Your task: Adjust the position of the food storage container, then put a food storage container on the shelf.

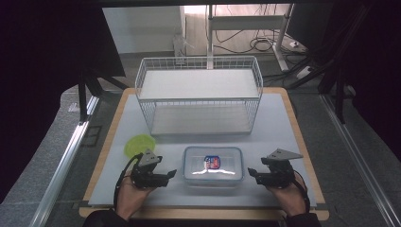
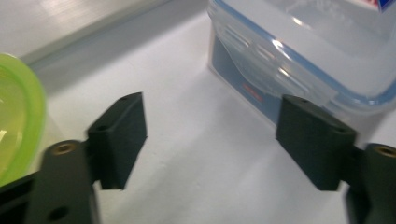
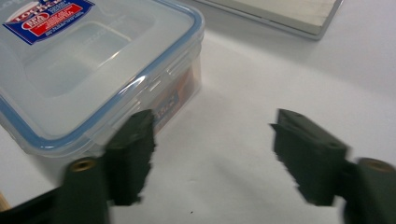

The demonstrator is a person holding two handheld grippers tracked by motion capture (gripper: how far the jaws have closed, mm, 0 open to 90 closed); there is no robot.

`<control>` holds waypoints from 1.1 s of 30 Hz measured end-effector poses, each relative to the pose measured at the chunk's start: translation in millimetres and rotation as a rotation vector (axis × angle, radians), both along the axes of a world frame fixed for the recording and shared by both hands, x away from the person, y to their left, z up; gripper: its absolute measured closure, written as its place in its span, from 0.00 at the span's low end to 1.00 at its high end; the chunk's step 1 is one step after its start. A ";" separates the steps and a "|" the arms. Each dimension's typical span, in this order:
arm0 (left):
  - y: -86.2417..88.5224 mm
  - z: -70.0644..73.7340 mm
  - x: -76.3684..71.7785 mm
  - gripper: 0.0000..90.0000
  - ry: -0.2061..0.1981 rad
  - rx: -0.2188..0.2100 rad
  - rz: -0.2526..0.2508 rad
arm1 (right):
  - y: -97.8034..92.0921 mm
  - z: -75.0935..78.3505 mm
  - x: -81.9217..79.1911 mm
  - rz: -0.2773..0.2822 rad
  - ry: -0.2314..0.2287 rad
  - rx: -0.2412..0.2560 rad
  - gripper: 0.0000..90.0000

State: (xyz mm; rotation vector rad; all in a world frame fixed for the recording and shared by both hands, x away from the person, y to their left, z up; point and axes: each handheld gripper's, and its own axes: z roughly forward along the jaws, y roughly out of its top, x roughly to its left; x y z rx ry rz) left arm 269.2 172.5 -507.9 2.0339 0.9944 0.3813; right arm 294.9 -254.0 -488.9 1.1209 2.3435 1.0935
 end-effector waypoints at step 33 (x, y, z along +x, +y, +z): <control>-31.9 1.1 37.2 0.04 0.164 -0.174 -0.178 | 33.8 7.5 9.8 0.103 0.115 0.073 0.01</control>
